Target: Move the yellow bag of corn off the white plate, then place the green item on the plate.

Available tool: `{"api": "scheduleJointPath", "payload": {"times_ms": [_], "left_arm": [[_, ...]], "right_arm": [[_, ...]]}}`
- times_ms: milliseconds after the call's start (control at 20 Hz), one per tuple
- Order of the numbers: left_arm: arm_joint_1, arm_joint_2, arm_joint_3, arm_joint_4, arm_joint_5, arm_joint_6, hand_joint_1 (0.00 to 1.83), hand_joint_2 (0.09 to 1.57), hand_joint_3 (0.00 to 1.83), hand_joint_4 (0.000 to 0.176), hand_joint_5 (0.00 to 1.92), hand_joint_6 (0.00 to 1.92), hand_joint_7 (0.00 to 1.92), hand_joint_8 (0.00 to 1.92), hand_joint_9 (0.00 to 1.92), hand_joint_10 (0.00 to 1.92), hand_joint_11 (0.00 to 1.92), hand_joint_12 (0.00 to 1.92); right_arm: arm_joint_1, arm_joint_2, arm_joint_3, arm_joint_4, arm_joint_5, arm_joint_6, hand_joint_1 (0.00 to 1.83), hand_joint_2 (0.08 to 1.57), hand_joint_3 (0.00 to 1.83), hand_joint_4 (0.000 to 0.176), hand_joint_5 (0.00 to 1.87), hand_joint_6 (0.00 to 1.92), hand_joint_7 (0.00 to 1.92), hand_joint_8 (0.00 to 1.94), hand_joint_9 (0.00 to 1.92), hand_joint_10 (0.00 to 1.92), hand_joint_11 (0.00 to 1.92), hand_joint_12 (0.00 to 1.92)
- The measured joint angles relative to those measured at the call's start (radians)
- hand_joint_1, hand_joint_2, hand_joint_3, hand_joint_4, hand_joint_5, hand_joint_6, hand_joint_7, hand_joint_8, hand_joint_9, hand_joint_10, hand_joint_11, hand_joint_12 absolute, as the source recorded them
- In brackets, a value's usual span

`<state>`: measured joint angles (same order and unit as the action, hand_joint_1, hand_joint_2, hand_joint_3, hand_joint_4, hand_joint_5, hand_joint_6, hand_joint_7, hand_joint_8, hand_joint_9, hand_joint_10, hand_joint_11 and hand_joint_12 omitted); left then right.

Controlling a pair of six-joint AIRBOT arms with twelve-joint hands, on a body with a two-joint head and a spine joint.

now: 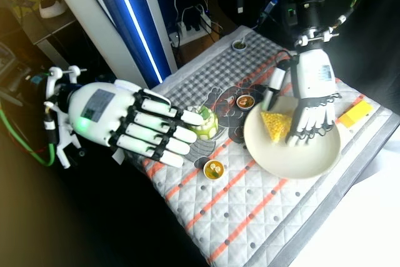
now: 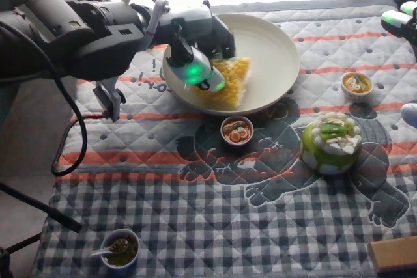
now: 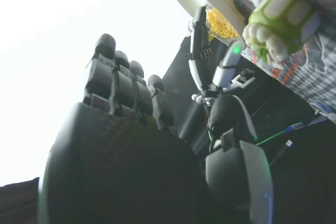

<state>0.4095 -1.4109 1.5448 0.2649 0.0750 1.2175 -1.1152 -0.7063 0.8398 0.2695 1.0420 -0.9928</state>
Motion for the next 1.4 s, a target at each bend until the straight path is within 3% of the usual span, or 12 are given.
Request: {"api": "scheduleJointPath", "payload": {"times_ms": [250, 300, 550, 650, 750, 800, 900, 1050, 1200, 1250, 1300, 1400], "left_arm": [[0.004, 0.015, -0.018, -0.006, 0.003, -0.002, 1.08, 1.34, 0.01, 0.021, 0.60, 1.67, 0.56, 1.64, 0.42, 1.92, 0.44, 1.92], [0.004, 0.038, -0.045, -0.009, -0.003, 0.000, 1.23, 1.32, 0.03, 0.000, 0.60, 1.66, 0.54, 1.64, 0.51, 1.78, 0.44, 1.92], [-0.025, 0.207, -0.200, -0.011, -0.086, 0.006, 1.25, 1.37, 0.01, 0.000, 0.53, 1.81, 0.52, 1.65, 0.45, 1.78, 0.36, 1.92], [-0.019, 0.312, -0.308, -0.011, -0.167, 0.006, 1.27, 1.35, 0.00, 0.000, 0.59, 1.76, 0.56, 1.61, 0.48, 1.73, 0.36, 1.92], [0.025, 0.385, -0.389, -0.017, -0.247, 0.003, 1.27, 1.35, 0.00, 0.000, 0.60, 1.76, 0.53, 1.64, 0.46, 1.73, 0.29, 1.92], [0.081, 0.430, -0.441, -0.035, -0.299, -0.004, 1.00, 1.43, 0.02, 0.023, 0.44, 1.83, 0.46, 1.81, 0.27, 1.91, 0.30, 1.92], [0.159, 0.468, -0.487, -0.053, -0.348, -0.026, 1.01, 1.42, 0.00, 0.024, 0.45, 1.79, 0.48, 1.80, 0.28, 1.92, 0.35, 1.92], [0.269, 0.487, -0.521, -0.123, -0.428, -0.026, 1.03, 1.40, 0.00, 0.013, 0.46, 1.73, 0.53, 1.77, 0.28, 1.92, 0.33, 1.92], [0.326, 0.475, -0.531, -0.127, -0.447, -0.055, 0.98, 1.44, 0.01, 0.023, 0.40, 1.88, 0.47, 1.77, 0.21, 1.88, 0.24, 1.92], [0.349, 0.470, -0.531, -0.127, -0.460, -0.086, 0.91, 1.41, 0.00, 0.000, 0.47, 1.75, 0.27, 1.31, 0.14, 1.44, 0.05, 1.81], [0.366, 0.469, -0.531, -0.127, -0.471, -0.106, 0.90, 1.32, 0.00, 0.000, 0.19, 1.28, 0.21, 0.98, 0.08, 1.15, 0.01, 1.61], [0.399, 0.473, -0.539, -0.129, -0.491, -0.140, 0.83, 1.20, 0.00, 0.000, 0.11, 0.55, 0.19, 0.23, 0.00, 0.57, 0.00, 1.16]], "right_arm": [[-0.005, 0.000, 0.000, 0.003, 0.000, 0.000, 0.30, 1.30, 0.00, 0.074, 0.00, 0.00, 0.00, 0.00, 0.00, 0.00, 0.00, 0.00], [-0.005, 0.000, 0.000, 0.005, 0.000, 0.000, 0.33, 1.31, 0.00, 0.077, 0.00, 0.00, 0.00, 0.00, 0.00, 0.00, 0.00, 0.00], [-0.005, -0.001, 0.000, 0.007, 0.000, 0.008, 0.34, 1.33, 0.00, 0.079, 0.00, 0.00, 0.00, 0.00, 0.00, 0.00, 0.00, 0.01], [-0.010, -0.003, 0.000, 0.008, 0.005, 0.013, 0.32, 1.33, 0.00, 0.056, 0.00, 0.00, 0.00, 0.00, 0.00, 0.00, 0.05, 0.03], [-0.011, -0.008, 0.000, 0.012, -0.002, 0.016, 0.29, 1.33, 0.00, 0.057, 0.00, 0.00, 0.00, 0.00, 0.00, 0.00, 0.01, 0.13], [-0.012, -0.010, 0.000, 0.012, -0.002, 0.020, 0.27, 1.32, 0.00, 0.057, 0.00, 0.00, 0.00, 0.00, 0.00, 0.00, 0.00, 0.21], [-0.012, -0.010, 0.000, 0.011, 0.000, 0.023, 0.30, 1.31, 0.00, 0.073, 0.00, 0.00, 0.00, 0.00, 0.00, 0.00, 0.00, 0.11], [-0.012, -0.011, 0.000, 0.008, 0.000, 0.027, 0.29, 1.28, 0.00, 0.063, 0.00, 0.00, 0.00, 0.00, 0.00, 0.00, 0.00, 0.32], [-0.012, -0.018, 0.000, 0.011, -0.001, 0.027, 0.31, 1.29, 0.00, 0.088, 0.00, 0.00, 0.00, 0.00, 0.00, 0.00, 0.00, 0.35], [-0.012, -0.023, 0.000, 0.010, 0.000, 0.030, 0.31, 1.30, 0.00, 0.076, 0.00, 0.00, 0.00, 0.00, 0.00, 0.00, 0.00, 0.40], [-0.012, -0.025, 0.000, 0.003, -0.001, 0.034, 0.28, 1.30, 0.00, 0.085, 0.00, 0.00, 0.00, 0.00, 0.00, 0.00, 0.00, 0.53], [-0.010, -0.030, 0.005, -0.012, -0.008, 0.043, 0.29, 1.29, 0.00, 0.084, 0.00, 0.00, 0.00, 0.00, 0.00, 0.00, 0.00, 0.58]]}}
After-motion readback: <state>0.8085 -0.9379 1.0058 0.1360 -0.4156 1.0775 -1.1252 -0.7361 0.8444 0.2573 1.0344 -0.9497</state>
